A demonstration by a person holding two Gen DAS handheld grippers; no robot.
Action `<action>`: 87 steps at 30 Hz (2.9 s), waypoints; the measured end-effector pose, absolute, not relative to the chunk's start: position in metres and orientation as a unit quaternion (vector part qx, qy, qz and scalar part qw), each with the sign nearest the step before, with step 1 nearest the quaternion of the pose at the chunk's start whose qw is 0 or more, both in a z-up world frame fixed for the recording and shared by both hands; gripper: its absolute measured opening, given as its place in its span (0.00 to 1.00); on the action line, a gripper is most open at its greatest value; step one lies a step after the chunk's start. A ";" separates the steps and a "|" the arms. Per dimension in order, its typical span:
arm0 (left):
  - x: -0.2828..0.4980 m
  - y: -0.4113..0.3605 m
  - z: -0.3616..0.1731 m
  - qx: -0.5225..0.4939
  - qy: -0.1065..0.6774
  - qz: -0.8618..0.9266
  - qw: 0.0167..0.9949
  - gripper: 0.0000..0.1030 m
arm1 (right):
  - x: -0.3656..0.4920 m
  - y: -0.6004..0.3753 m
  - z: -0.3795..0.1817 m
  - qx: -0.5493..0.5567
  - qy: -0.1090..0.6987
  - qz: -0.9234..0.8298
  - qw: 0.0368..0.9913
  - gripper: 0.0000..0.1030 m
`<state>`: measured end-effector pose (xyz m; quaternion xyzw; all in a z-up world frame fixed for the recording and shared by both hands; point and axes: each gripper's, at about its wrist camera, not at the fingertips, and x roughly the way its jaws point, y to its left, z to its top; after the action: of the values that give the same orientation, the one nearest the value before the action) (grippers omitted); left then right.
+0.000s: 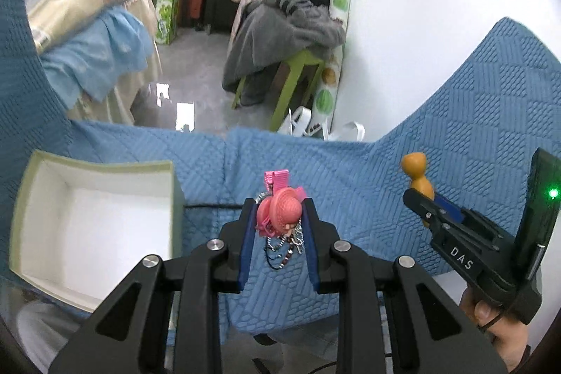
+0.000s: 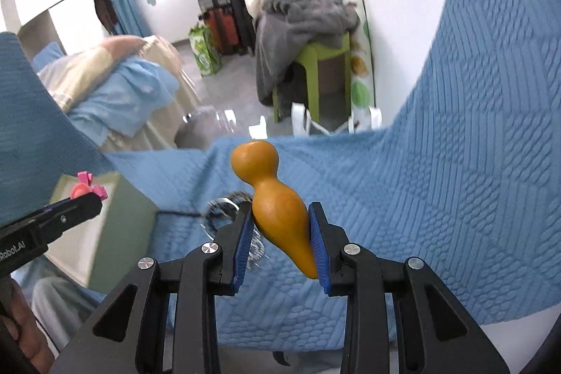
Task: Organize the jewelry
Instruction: 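Lift the pink clip with the left gripper while the right gripper carries the orange gourd toward the white box, then open the left gripper over the box while the right gripper releases the orange gourd inside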
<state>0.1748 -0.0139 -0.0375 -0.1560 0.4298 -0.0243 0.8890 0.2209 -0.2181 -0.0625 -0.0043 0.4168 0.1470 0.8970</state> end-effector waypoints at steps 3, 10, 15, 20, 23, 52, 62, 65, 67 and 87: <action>0.167 -0.002 -0.021 -0.154 0.419 -0.021 0.895 0.25 | 0.216 -0.203 -0.040 -0.005 0.399 0.157 0.903 0.28; 0.147 0.033 0.009 -0.153 0.396 0.001 0.905 0.25 | 0.205 -0.165 -0.002 -0.001 0.371 0.191 0.909 0.28; 0.137 0.060 0.012 -0.160 0.392 0.012 0.906 0.25 | 0.198 -0.131 0.014 0.005 0.357 0.223 0.907 0.28; 0.131 0.091 0.000 -0.172 0.398 0.023 0.901 0.25 | 0.196 -0.093 0.013 0.005 0.358 0.253 0.899 0.28; 0.127 0.109 -0.017 -0.181 0.408 0.034 0.894 0.25 | 0.194 -0.069 0.004 0.004 0.369 0.270 0.889 0.28; 0.106 0.214 -0.141 -0.224 0.495 0.096 0.834 0.26 | 0.168 0.066 -0.141 -0.097 0.507 0.335 0.788 0.29; 0.096 0.206 -0.113 -0.226 0.469 0.088 0.849 0.56 | 0.168 0.048 -0.110 -0.073 0.484 0.346 0.800 0.39; 0.092 0.197 -0.094 -0.219 0.454 0.083 0.859 0.56 | 0.165 0.036 -0.087 -0.066 0.461 0.345 0.815 0.39; 0.092 0.191 -0.083 -0.215 0.445 0.082 0.866 0.56 | 0.162 0.024 -0.069 -0.060 0.441 0.344 0.827 0.39; 0.072 0.108 -0.001 -0.182 0.353 0.043 0.917 0.56 | 0.138 -0.080 0.008 -0.034 0.334 0.303 0.892 0.39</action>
<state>0.0716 0.1079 -0.0011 -0.1824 0.3532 0.0430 0.9166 0.1378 -0.0801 0.0085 -0.0343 0.3339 0.3034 0.8918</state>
